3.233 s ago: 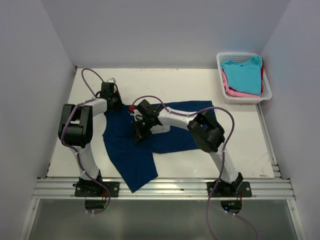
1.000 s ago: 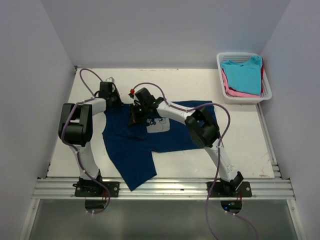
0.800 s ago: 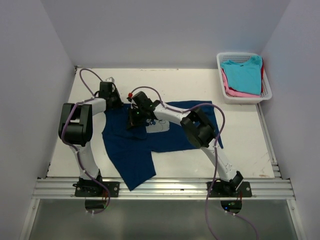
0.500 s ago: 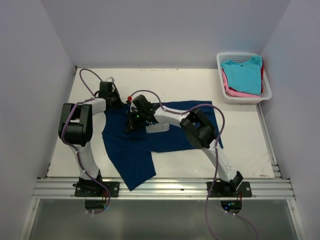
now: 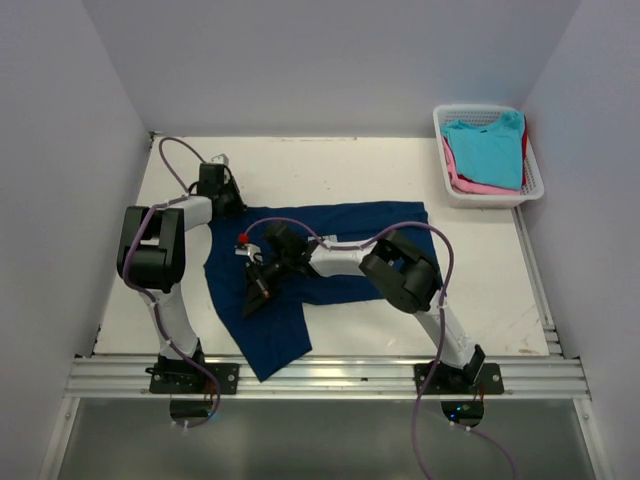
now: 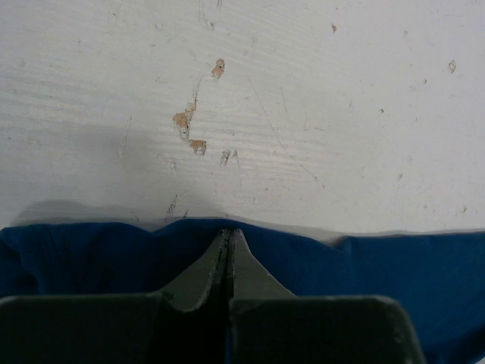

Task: Fold and stack the t-shirts
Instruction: Fold the tshirt

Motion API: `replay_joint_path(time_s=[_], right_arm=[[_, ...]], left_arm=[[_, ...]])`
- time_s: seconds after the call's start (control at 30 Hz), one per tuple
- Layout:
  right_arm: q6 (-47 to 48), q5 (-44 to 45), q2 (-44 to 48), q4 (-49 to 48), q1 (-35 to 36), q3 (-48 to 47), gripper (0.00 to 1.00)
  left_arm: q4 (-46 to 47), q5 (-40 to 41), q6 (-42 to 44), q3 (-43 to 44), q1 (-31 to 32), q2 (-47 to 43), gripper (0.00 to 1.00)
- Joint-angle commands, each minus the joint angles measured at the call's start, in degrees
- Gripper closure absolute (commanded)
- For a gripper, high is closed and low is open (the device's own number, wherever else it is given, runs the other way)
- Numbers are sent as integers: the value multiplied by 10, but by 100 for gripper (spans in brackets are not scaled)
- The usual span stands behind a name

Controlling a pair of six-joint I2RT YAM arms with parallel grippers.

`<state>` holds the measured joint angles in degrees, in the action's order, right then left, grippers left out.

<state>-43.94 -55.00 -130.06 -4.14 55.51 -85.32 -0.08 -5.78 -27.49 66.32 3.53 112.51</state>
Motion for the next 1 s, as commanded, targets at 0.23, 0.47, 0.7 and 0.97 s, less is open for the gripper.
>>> replay_joint_path(time_s=[0.23,0.47,0.7,0.97], right_arm=[[146,172,147,151,-72,-10,100],[192,675,140,460,-198,-160,100],[184,666,142,442,-332,-144,100],[201,576,85,414,-343,-171,100]], left_arm=[[-45,25,12,-18,-8,10,100],[-51,29,16,-14,-8,8,100],[-55,31,18,-9,-10,14,100],[-55,33,17,-12,-10,19,100]])
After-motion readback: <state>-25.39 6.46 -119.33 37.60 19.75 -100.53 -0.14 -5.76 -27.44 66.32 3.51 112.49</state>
